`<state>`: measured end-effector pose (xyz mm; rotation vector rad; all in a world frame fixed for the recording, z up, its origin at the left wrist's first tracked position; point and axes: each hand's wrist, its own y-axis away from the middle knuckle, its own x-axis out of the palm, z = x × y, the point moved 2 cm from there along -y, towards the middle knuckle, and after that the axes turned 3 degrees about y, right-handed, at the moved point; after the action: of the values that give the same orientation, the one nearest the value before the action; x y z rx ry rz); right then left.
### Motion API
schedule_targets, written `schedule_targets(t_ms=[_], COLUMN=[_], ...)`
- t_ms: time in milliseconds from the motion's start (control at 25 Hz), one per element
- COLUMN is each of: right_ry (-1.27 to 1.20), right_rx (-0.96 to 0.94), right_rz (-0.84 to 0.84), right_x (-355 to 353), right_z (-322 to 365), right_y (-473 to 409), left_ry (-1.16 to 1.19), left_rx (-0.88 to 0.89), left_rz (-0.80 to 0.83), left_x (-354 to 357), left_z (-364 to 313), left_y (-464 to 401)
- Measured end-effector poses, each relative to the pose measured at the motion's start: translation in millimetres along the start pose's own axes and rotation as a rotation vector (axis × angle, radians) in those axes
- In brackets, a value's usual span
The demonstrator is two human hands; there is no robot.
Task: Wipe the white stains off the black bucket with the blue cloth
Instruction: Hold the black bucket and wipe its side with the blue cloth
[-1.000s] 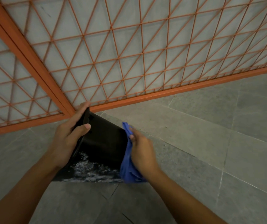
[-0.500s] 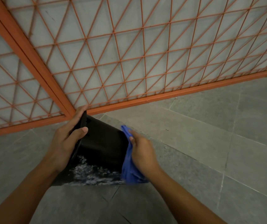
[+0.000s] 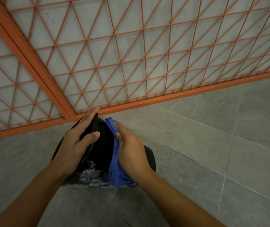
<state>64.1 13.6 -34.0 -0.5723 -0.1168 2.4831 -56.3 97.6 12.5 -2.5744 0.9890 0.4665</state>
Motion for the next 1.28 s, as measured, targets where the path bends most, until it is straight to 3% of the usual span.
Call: schedule_targets(t_ms=[200,280,440,640,840,1040,1280], right_ry=[0.120,0.058,0.011,0.106,0.108,0.152,0.005], right_rx=[0.329,0.312,0.094,0.388,0.204,0.378,-0.134], right_rz=[-0.059,-0.056,0.023,-0.019,0.056,-0.020,0.099], right_x=[-22,-21,-9,-29,-20,-33,2], right_z=[-66,-60,-32,-75,-57,-76,28], right_y=[22,50,66,53,54,42,46], left_ry=[-0.005,0.005,0.024,0.060,0.063,0.048,0.047], left_rx=[-0.019,-0.029,-0.040,-0.066,-0.060,-0.042,0.004], left_rz=[-0.010,-0.002,-0.046,-0.040,-0.052,-0.023,0.004], left_x=[-4,-7,-15,-19,-20,-16,-16], left_z=[-2,0,7,11,15,9,12], left_y=[5,7,6,2,-3,-2,4])
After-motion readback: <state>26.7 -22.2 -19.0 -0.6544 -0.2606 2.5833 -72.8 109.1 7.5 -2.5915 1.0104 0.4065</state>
